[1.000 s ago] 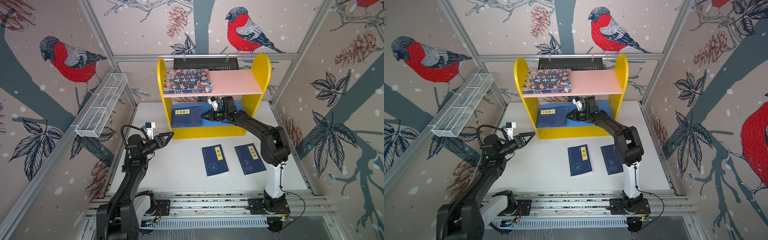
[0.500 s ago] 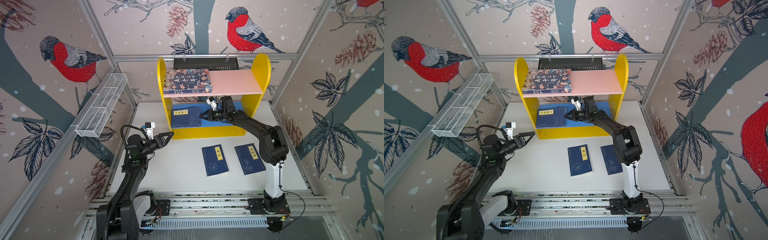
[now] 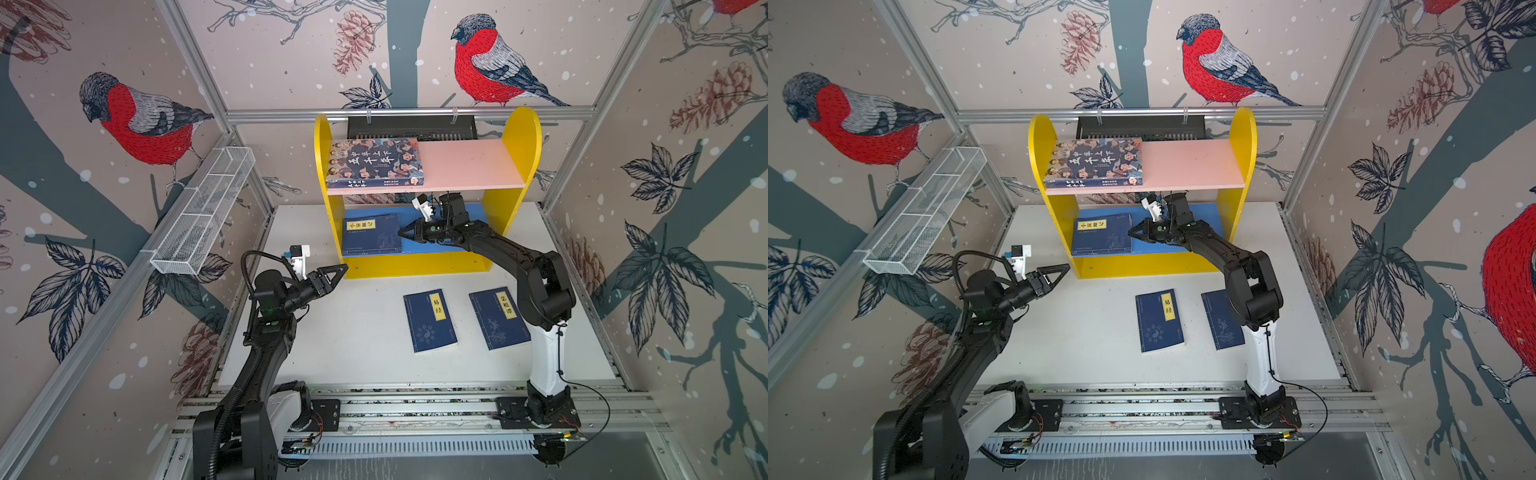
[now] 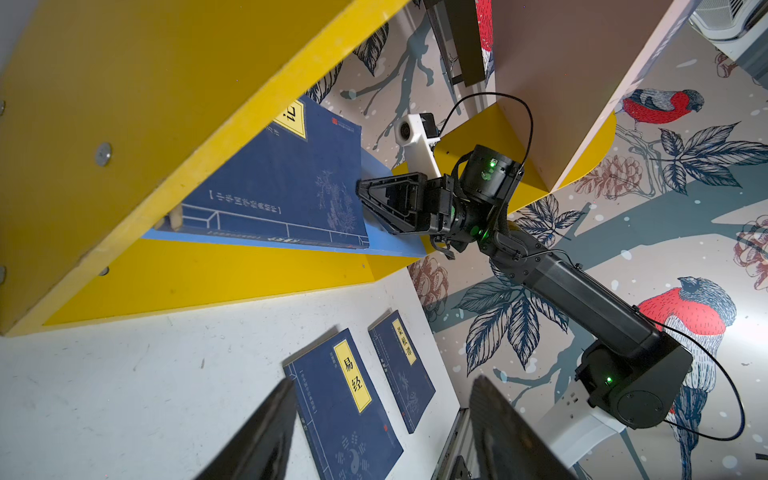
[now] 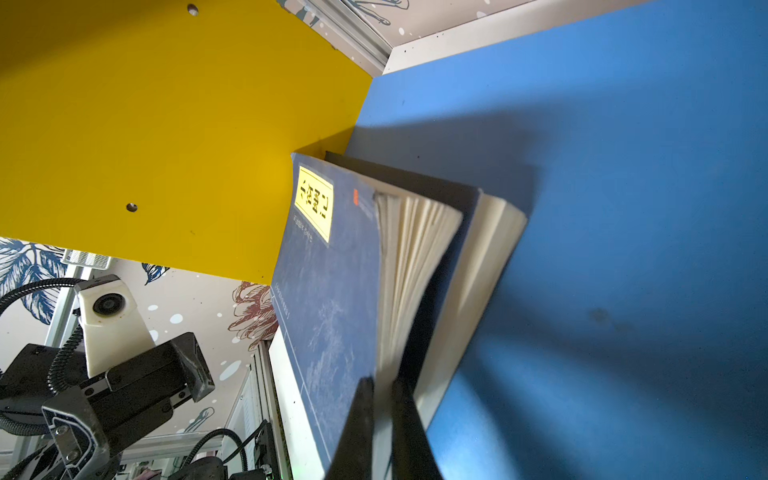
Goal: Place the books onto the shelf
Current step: 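Open the right gripper and release the paperback on the shelf, then move the right gripper back to the table over the nearer blue paperback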
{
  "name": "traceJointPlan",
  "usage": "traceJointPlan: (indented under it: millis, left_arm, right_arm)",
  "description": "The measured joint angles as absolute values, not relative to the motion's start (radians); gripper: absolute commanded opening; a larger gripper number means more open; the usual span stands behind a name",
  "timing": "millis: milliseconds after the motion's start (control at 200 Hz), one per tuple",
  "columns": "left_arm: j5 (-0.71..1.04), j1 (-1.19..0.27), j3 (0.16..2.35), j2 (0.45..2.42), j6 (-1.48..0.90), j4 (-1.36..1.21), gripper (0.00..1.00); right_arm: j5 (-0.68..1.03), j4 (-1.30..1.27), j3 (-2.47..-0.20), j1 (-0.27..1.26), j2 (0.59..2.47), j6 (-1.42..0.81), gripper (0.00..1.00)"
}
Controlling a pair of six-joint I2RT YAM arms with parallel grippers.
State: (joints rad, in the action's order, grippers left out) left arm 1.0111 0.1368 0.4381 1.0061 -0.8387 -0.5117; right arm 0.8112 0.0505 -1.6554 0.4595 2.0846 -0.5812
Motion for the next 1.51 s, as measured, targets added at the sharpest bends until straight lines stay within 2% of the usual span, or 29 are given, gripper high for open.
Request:
traceJointPlan:
  millis: [740, 795, 900, 975, 1215, 1505]
  left_arm:
    - [1.010, 0.140, 0.438, 1.005, -0.839, -0.512, 0.67]
    - [1.010, 0.140, 0.437, 1.005, -0.839, -0.512, 0.67]
    - [1.010, 0.140, 0.437, 1.005, -0.839, -0.512, 0.67]
    - [1.010, 0.140, 0.436, 1.005, -0.839, -0.512, 0.67]
    - [1.010, 0.141, 0.434, 1.004, -0.839, -0.512, 0.67]
    - [1.010, 0.141, 0.438, 1.005, -0.833, -0.496, 0.67]
  right_arm:
    - [0.804, 0.051, -1.670, 0.469, 2.094, -0.599, 0.02]
    - [0.803, 0.052, -1.671, 0.469, 2.094, -0.599, 0.07]
    - [0.796, 0.059, -1.678, 0.470, 2.095, -0.599, 0.35]
    - [0.783, 0.060, -1.679, 0.473, 2.095, -0.594, 0.46]
    - [0.728, 0.068, -1.653, 0.476, 2.051, -0.577, 0.55]
    - [0.670, 0.028, -1.449, 0.464, 1.878, -0.581, 0.57]
